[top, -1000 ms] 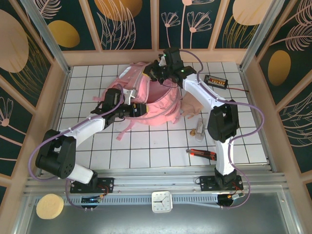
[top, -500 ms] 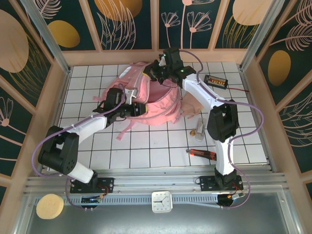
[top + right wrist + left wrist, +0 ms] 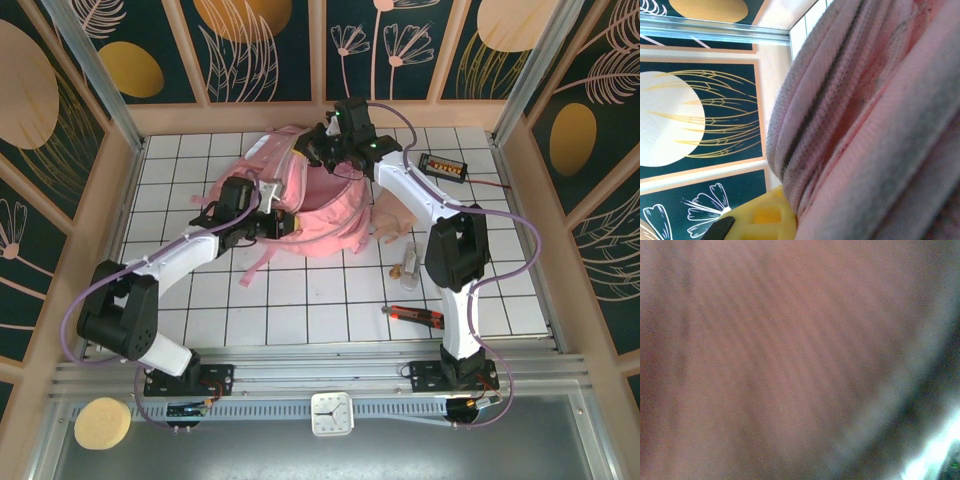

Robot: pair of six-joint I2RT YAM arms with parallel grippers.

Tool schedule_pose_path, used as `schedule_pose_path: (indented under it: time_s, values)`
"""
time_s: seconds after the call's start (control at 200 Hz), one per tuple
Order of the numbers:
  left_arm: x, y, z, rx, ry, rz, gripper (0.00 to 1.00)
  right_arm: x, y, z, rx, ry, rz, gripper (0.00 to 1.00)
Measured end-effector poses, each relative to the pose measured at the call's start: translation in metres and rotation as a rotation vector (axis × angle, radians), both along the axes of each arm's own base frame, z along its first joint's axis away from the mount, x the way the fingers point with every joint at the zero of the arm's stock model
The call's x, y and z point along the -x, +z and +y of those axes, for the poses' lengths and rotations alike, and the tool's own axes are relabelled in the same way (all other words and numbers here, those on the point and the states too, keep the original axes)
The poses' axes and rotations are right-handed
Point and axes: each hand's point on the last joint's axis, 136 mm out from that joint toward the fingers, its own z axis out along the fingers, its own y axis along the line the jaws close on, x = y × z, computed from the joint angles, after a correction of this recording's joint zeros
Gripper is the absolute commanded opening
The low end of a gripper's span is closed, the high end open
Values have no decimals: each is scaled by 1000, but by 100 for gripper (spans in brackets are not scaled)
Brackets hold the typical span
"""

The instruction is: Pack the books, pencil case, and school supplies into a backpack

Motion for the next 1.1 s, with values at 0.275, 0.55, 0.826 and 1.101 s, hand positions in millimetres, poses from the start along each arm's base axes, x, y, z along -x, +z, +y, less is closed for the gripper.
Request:
schedule_pose_path:
  time_s: [0.275,0.55,0.826,1.101]
  values:
    - [19,-11,57,-267,120,-11,0,-2,-9,-11,16,22,-2,0]
    - [13,-20,116,-433,315,28,0,8,-18,-12,25,60,12,0]
    - [-2,-53,152,-539,409,143,25,17,-17,-13,11,78,24,0]
    - [10,41,156,-353,474,-117,99,16,-7,-13,-46,47,29,0]
